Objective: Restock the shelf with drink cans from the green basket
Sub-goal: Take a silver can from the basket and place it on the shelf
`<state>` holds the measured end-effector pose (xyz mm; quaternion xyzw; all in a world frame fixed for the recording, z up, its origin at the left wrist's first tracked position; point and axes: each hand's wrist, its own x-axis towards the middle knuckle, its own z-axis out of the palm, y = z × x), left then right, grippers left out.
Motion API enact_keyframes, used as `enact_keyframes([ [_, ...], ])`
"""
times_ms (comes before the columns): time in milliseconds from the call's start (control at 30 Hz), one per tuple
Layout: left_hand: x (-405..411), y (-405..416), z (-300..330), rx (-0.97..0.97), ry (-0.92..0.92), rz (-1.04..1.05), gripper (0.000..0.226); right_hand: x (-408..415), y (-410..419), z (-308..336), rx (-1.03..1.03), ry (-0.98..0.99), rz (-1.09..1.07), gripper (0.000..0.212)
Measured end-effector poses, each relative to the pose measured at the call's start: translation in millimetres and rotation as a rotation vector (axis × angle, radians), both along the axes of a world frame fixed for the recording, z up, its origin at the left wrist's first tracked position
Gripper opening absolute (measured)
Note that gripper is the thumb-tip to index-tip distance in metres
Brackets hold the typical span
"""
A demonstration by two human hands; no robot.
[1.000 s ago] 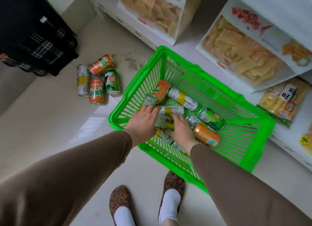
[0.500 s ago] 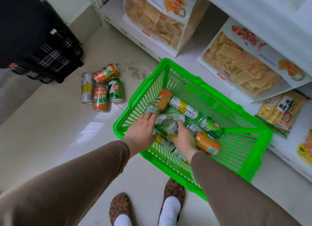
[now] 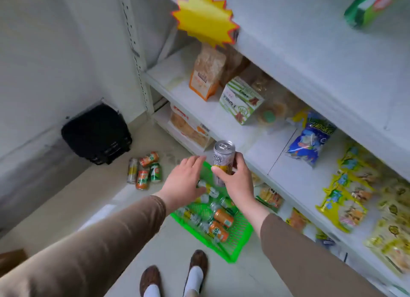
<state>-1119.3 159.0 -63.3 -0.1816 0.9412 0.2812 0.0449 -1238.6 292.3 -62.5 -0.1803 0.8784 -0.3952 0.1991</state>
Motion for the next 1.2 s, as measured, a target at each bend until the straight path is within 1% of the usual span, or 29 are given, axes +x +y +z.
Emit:
enact_keyframes([
  [100,-5,-17,93,-0.043,0.15,0.022,0.099,1,-18,103,-0.112,0.082,-0.027,0.051],
  [200,-11,-29,165,-0.104,0.296,0.022,0.102,-1,-32,188,-0.182,0.185,-0.033,0.051],
  [300,-27,-40,218,-0.165,0.373,0.021,0.107,-12,-46,249,-0.226,0.236,-0.035,0.052],
  [433,-65,-59,267,-0.223,0.412,-0.002,0.108,-44,-64,302,-0.26,0.295,-0.077,0.051],
  [533,-100,-77,288,-0.262,0.421,-0.019,0.108,-80,-81,320,-0.294,0.269,-0.109,0.053],
  [633,-133,-95,297,-0.254,0.389,0.002,0.107,-121,-101,324,-0.303,0.209,-0.138,0.054],
  [800,-176,-122,298,-0.262,0.3,0.003,0.105,-178,-136,317,-0.333,0.129,-0.21,0.049],
  [900,-197,-138,297,-0.24,0.263,0.013,0.104,-205,-157,309,-0.364,0.074,-0.262,0.049],
  [1033,-227,-159,295,-0.209,0.231,0.002,0.101,-236,-187,302,-0.392,0.049,-0.314,0.05],
  [1200,-265,-188,290,-0.156,0.225,-0.028,0.098,-270,-216,296,-0.321,0.058,-0.371,0.057],
])
